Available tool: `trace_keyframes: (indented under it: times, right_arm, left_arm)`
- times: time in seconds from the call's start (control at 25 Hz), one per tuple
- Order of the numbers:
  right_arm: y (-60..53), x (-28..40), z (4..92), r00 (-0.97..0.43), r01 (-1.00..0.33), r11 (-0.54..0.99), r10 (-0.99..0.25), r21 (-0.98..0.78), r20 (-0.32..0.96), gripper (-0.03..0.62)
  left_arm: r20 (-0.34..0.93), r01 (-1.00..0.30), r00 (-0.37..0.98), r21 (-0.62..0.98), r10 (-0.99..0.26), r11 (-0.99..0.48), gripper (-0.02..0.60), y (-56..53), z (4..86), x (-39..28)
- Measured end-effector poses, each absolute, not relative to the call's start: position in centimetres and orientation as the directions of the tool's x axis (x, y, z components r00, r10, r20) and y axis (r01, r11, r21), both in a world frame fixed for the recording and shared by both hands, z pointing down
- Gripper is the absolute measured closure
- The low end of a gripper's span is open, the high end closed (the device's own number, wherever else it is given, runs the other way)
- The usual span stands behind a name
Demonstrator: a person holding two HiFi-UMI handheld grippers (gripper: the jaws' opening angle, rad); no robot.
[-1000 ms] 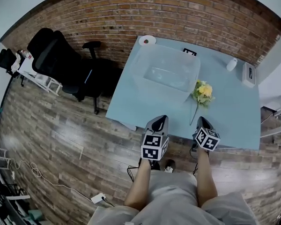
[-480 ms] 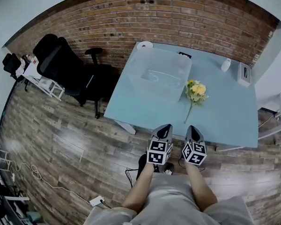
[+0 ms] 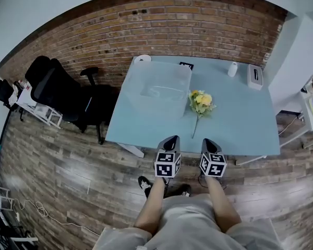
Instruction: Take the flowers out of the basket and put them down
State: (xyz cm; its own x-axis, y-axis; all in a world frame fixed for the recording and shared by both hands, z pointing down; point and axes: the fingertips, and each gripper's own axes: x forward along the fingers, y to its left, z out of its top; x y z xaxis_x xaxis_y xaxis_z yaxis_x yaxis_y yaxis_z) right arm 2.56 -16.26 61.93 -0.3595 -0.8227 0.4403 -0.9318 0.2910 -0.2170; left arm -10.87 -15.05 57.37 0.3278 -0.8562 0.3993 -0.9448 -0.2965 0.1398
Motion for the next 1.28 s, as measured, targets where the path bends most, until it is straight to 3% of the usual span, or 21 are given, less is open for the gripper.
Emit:
trace_keyframes:
  times: [0.6, 1.28]
  right_arm:
    - [-15.0, 1.4, 63.3, -0.427, -0.904, 0.378, -0.793, -0.2, 0.433, 0.597]
    - [-14.7, 1.6, 64.7, -0.428, -0.904, 0.374, -0.782, -0.207, 0.454, 0.597]
  left_arm:
    - [0.408, -0.933, 0.359, 0.154, -0.84, -0.324, 0.56, -13.9, 58.5, -7.9]
    - [0.459, -0.967, 0.254, 0.15, -0.852, -0.207, 0.56, -12.8, 60.3, -12.1]
